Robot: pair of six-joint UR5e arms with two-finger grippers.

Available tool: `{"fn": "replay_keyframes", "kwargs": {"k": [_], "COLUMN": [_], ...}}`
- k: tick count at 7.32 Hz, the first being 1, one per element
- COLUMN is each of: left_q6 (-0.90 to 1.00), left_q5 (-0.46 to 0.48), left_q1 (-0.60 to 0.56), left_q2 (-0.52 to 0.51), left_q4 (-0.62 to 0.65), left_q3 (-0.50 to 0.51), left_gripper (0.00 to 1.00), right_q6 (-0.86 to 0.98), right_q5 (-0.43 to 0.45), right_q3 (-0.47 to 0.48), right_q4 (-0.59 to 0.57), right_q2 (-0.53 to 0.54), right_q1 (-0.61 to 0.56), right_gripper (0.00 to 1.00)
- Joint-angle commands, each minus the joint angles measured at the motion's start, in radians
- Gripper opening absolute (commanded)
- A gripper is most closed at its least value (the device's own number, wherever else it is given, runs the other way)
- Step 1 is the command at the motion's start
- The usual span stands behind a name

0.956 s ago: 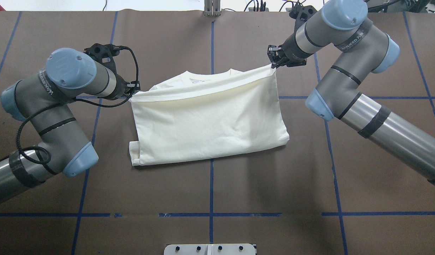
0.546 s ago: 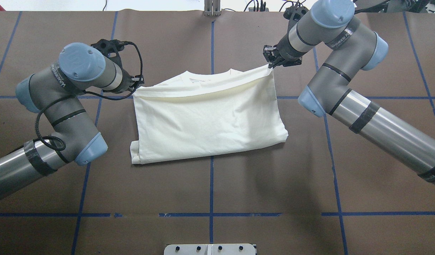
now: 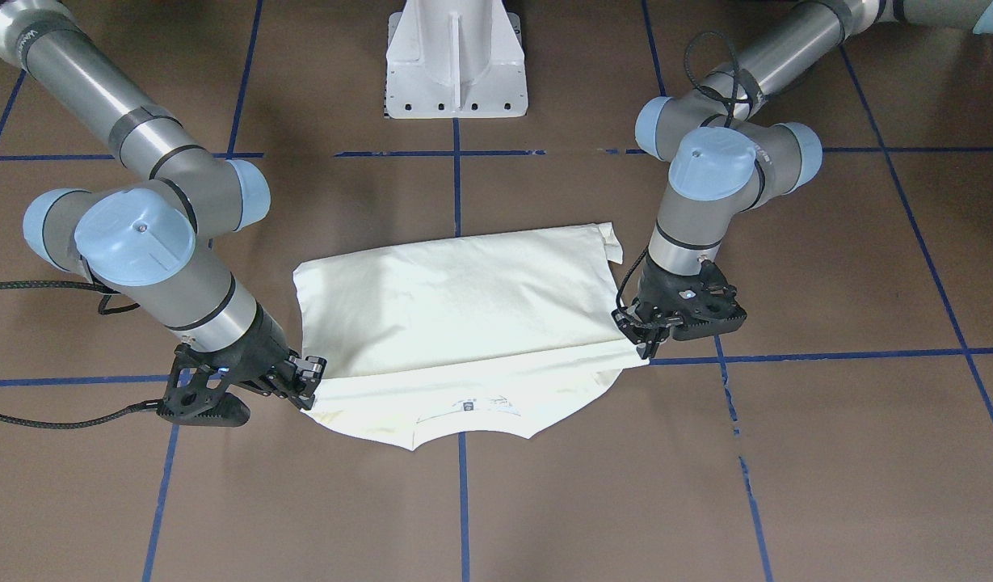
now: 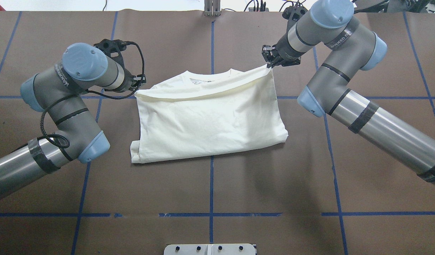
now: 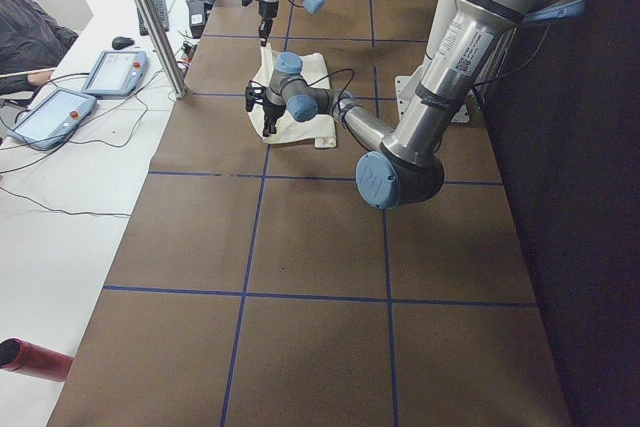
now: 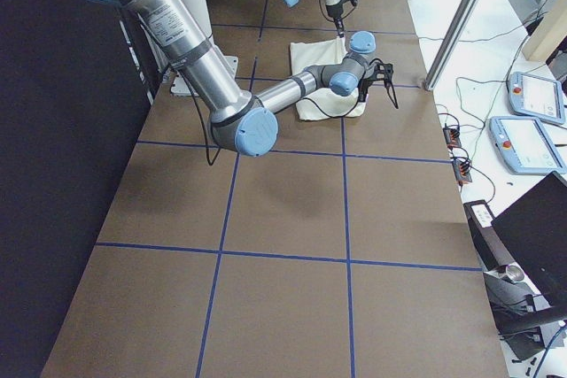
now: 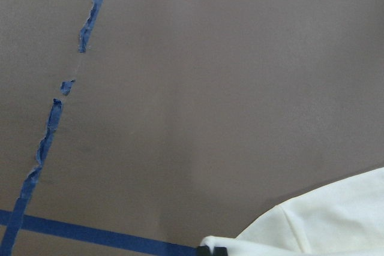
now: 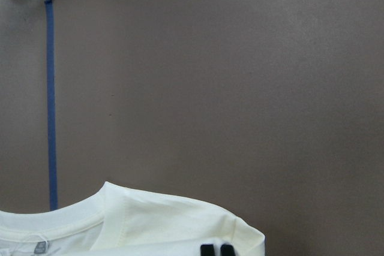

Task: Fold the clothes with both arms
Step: 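Lift the hem with both grippers and fold it up to the collar, then open both grippers and lift them off the folded shirt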

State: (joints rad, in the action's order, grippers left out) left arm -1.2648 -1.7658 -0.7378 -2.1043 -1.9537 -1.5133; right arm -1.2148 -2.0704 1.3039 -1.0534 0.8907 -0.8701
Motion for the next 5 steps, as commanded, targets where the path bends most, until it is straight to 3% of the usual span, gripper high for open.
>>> {"fn": "replay_keyframes", "kwargs": {"k": [1, 3, 5], "left_q6": [0.002, 0.002, 0.033], "left_q5": [-0.001, 0.002, -0.001], "left_q1": [-0.002, -0.005, -0.023], "left_q2": [0.0, 0.007, 0.016], "left_q4": [0.001, -0.03, -0.021], "left_q3": [-0.005, -0.005, -0.018], "left_gripper": [1.0, 1.0, 1.0], "right_q6": [0.001, 0.0, -0.003], "right_q5": [-0.002, -0.011, -0.002], "right_q3": [0.006, 0.034, 0.133], "right_q4": [0.003, 0.074, 0.073], "right_q2": [0.007, 0.048, 0.132], "right_q1": [0.005, 0.008, 0.067], "right_gripper": [1.0, 1.0, 1.0]}}
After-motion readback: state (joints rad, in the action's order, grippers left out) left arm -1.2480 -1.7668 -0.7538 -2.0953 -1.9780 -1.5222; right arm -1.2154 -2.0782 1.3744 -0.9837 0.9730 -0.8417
